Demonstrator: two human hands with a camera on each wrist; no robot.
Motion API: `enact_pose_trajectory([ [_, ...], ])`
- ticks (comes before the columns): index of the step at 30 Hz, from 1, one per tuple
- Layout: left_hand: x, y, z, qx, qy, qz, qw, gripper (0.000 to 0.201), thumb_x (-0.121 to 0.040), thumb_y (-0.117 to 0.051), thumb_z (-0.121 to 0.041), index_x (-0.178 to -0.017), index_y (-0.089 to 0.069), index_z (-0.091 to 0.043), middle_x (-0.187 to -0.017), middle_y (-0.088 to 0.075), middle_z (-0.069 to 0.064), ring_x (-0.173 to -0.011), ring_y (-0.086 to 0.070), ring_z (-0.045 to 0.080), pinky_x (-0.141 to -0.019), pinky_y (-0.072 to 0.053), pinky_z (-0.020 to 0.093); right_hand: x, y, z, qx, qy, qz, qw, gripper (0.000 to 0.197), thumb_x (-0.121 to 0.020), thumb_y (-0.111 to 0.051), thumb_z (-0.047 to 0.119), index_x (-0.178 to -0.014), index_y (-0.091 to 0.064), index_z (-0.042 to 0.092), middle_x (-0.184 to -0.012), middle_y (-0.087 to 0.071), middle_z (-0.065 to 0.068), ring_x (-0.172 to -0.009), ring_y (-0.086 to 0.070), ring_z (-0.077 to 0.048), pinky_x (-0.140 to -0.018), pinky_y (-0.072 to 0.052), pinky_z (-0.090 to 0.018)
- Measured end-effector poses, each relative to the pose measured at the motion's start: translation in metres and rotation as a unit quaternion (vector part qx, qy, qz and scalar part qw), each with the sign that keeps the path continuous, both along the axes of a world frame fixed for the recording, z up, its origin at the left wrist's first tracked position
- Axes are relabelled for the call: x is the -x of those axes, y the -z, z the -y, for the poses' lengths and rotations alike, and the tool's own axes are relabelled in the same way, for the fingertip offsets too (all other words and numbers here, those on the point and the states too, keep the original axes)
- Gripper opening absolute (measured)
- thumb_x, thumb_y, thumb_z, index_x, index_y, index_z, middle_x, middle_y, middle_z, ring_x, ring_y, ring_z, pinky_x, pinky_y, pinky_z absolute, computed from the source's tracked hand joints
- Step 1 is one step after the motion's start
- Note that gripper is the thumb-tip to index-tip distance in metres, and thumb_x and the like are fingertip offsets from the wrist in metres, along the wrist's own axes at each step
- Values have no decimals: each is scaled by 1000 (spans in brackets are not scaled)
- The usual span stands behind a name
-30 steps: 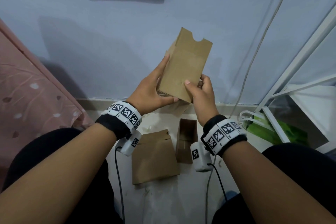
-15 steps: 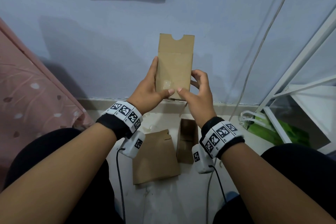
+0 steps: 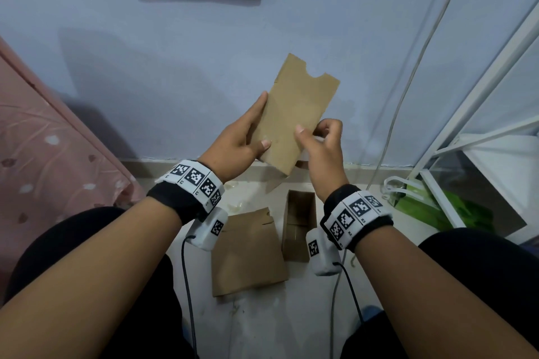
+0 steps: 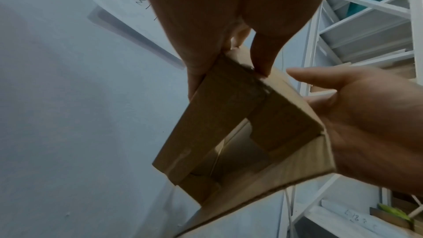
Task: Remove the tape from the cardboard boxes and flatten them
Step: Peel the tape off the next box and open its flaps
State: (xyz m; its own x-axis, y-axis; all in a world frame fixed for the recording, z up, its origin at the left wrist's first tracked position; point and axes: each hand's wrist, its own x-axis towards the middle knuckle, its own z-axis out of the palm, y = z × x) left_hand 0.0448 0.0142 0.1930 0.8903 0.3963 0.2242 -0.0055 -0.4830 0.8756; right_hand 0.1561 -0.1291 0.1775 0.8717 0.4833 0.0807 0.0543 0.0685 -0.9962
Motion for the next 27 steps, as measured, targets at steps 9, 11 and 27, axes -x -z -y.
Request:
enact_pose_trajectory([
  [9, 1, -7, 0, -67, 36, -29, 997, 76, -96, -59, 3, -155, -30, -34, -144, -47, -16, -119, -51, -11, -100, -47, 15, -18, -13, 7, -19, 54, -44, 997, 78, -78, -76, 56, -142, -32, 50, -128, -64, 12, -109, -69, -13, -76, -63, -52],
  [11, 1, -6, -2, -79, 39, -36, 995, 76, -95, -59, 2, -155, -30, -34, -146, -47, -16, -127, -49, -3, -104, -45, 18, -22, -14, 8, -22, 61, -19, 998, 55, -76, -80, 48, -123, -53, 40, -116, -70, 10, -101, -72, -14, -72, -63, -54],
  [27, -3, 6, -17, -18, -196, -107, 975, 84, -85, -70, -51, -153, -28, -23, -135, -53, 8, -119, -56, 26, -93, -48, 31, -26, -9, 8, 188, -8, 146, 971, 48, -87, -72, 35, -58, -48, 6, -132, -55, -4, -133, -46, -23, -112, -36, -43],
])
